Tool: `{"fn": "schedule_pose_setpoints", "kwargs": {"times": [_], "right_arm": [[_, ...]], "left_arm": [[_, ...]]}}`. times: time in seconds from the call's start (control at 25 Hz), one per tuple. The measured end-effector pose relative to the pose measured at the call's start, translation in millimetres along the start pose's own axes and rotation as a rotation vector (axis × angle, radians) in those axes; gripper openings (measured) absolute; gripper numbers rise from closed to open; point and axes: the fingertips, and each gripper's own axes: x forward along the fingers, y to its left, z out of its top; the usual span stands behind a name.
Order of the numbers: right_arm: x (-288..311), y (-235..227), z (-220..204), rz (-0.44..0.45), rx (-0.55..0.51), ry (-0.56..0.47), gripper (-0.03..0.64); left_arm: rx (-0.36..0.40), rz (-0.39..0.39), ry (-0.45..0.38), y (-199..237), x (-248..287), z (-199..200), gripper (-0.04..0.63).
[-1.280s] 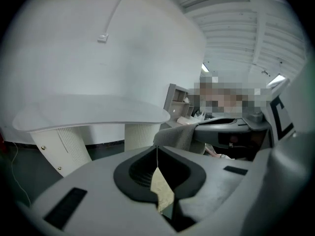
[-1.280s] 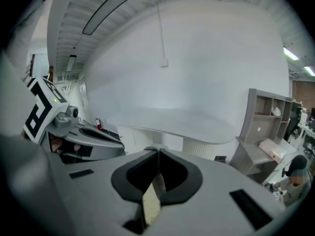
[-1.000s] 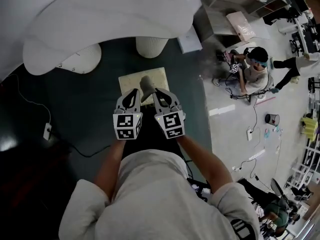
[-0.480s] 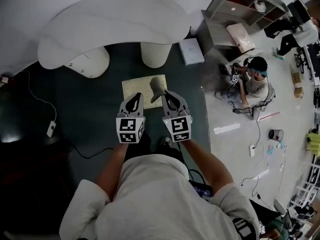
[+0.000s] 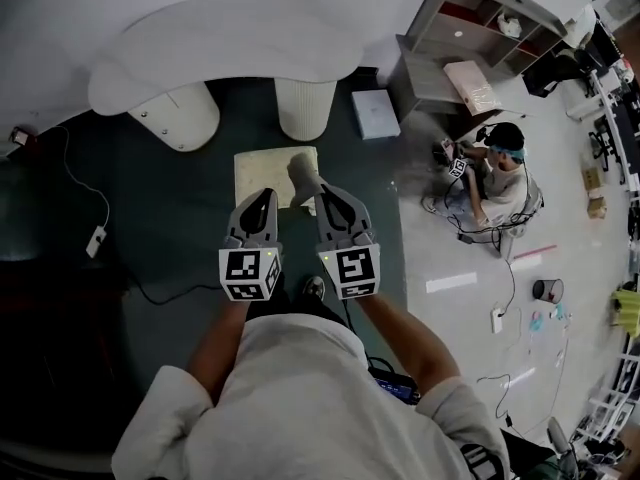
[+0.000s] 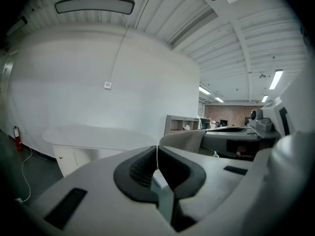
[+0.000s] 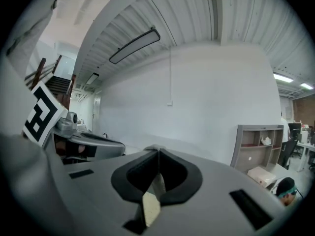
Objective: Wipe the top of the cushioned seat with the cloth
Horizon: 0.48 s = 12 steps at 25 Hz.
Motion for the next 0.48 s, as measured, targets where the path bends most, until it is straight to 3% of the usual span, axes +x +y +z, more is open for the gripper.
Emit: {"fn": "schedule_pose_setpoints", "kwargs": {"times": [0.28,0.48], "right_arm": [[-51.6,5.2,-12.3,0.000,0.029,0.023,0.014],[-62.7,16.8,-18.1,0.006,0.041,0.034,0.014]], "left_arm": [[0.008,0.045,0.001,-19.3,-51.8,-6.6,0.021],[0.033,0.034,0.019,-21.2,-64.3,-11.4,0.021]]}}
